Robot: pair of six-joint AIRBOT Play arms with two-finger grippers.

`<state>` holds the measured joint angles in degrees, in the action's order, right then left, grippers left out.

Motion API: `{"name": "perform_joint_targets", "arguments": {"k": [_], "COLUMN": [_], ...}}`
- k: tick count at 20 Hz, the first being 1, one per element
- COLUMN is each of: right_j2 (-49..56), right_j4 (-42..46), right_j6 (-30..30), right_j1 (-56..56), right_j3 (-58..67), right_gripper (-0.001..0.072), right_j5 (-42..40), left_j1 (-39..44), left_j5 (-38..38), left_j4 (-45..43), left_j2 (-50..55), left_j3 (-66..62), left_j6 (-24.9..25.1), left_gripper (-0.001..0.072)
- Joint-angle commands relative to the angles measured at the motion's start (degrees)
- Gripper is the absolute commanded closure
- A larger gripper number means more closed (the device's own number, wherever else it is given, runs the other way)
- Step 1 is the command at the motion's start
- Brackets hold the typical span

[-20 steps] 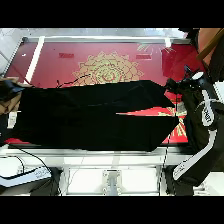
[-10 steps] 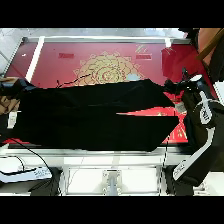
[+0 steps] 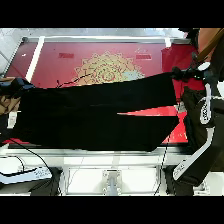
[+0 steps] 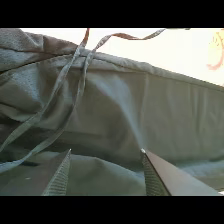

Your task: Fold the clothes and pants, and hang the long-sleeved shirts on hangers.

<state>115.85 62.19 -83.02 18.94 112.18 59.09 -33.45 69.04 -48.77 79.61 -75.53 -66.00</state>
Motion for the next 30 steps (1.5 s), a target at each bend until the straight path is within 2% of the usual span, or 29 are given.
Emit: {"name": "perform_joint_targets", "arguments": {"k": [1, 2, 3, 6, 7, 9, 11, 14, 17, 18, 19, 21, 22, 26, 28, 30], "right_j2": [0.33, 0.39, 0.37, -2.36, -4.13, -7.89, -11.93, -21.88, -34.53, -39.23, -43.87, -52.52, -55.32, -59.41, -59.52, -59.56], "right_j4": [6.73, 6.69, 6.88, 7.10, 7.10, 8.09, 8.96, 11.78, 12.98, 12.52, 11.61, 7.43, 5.66, 4.00, 3.69, 2.75], "right_j6": [-6.10, -6.14, -6.14, -5.44, -2.86, 6.12, 7.80, 8.04, 3.96, 2.99, 1.57, 0.07, 0.07, -1.77, -1.88, -1.99], "right_j1": [0.00, -0.04, -0.02, 1.75, 2.14, 0.98, -2.40, -8.59, -10.05, -10.05, -10.05, -10.05, -10.05, -10.05, -10.05, -10.05], "right_j3": [3.72, 3.41, 3.43, 3.43, 3.43, 2.86, -2.03, -17.20, -36.89, -43.87, -50.45, -62.20, -65.70, -68.32, -67.63, -67.63], "right_gripper": [0.0594, 0.0335, 0.0250, 0.0262, 0.0310, 0.0541, 0.0547, 0.0547, 0.0542, 0.0535, 0.0463, 0.0198, 0.0133, 0.0137, 0.0139, 0.0138], "right_j5": [0.96, 2.08, 3.63, 11.13, 15.39, 29.38, 40.09, 36.85, 34.91, 33.62, 32.15, 27.43, 25.66, 25.22, 24.74, 24.79], "left_j1": [-0.11, -0.11, -0.11, -1.62, -2.86, -6.32, -9.77, -14.01, -17.81, -19.37, -21.35, -26.08, -28.81, -37.05, -39.45, -42.05], "left_j5": [0.00, 0.00, -0.02, 0.42, 1.25, 5.16, 9.90, 16.44, 18.67, 18.67, 18.64, 15.26, 10.40, -1.86, -6.40, -8.74], "left_j4": [0.00, 0.00, 0.00, -0.04, -0.04, -0.09, -1.05, -11.17, -23.76, -24.92, -24.92, -24.94, -24.92, -24.26, -17.77, -8.28], "left_j2": [-0.09, -0.09, -0.09, -0.68, -1.18, -2.16, -2.71, -3.67, -5.81, -7.08, -8.92, -14.19, -17.42, -22.88, -21.35, -19.15], "left_j3": [-0.04, -0.04, -0.04, -0.04, -0.04, -0.04, -0.02, 0.00, 0.44, 1.57, 3.85, 11.89, 17.42, 32.83, 35.15, 35.32], "left_j6": [-0.02, -0.02, -0.02, -2.36, -3.61, -3.89, -4.98, -5.51, -7.32, -7.32, -7.26, -5.62, -5.62, -5.60, -5.31, 1.31], "left_gripper": [0.0217, 0.0218, 0.0217, 0.0216, 0.0216, 0.0218, 0.0241, 0.0240, 0.0239, 0.0239, 0.0238, 0.0238, 0.0237, 0.0235, 0.0235, 0.0234]}}
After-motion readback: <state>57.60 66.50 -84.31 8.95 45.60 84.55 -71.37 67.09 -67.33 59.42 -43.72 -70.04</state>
